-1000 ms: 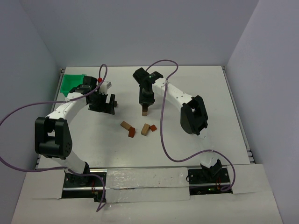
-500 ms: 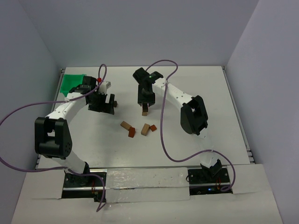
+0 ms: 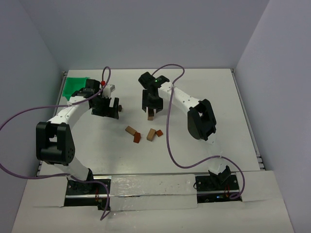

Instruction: Build the wood block tower

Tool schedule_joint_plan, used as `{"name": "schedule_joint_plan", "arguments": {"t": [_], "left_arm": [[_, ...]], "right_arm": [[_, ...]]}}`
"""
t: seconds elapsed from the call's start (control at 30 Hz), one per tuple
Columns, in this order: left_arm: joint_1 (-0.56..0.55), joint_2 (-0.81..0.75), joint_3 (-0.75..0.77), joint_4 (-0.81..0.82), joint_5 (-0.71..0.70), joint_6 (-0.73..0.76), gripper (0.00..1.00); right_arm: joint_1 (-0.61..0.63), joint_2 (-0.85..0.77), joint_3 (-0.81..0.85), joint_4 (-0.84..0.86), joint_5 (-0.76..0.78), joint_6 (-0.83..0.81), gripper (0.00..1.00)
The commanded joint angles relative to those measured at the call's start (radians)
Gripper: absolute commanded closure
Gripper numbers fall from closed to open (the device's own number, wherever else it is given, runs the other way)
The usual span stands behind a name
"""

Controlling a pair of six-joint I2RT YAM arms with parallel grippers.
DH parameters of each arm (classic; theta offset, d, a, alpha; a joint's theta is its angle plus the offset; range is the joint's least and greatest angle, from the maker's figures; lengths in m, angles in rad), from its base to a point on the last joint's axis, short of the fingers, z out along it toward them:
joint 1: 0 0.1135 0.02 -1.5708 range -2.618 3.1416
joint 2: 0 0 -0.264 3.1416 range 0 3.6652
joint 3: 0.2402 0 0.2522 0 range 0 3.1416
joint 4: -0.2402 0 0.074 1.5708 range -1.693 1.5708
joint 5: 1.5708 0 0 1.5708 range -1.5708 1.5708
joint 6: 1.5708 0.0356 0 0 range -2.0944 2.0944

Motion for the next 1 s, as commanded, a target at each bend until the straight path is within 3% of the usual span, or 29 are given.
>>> {"name": "schedule_joint_plan", "arguments": {"t": [0.0, 0.97], "left_arm": [[0.005, 0.012, 0.052, 0.026, 0.030, 0.006, 0.01], [0.007, 0.026, 0.064, 0.023, 0.032, 0.007, 0.01]], "right_arm": [[-0.003, -0.018, -0.020, 0.018, -0.022, 0.020, 0.33], [-0.002, -0.009, -0.020, 0.026, -0.093, 0.026, 0.36]]}}
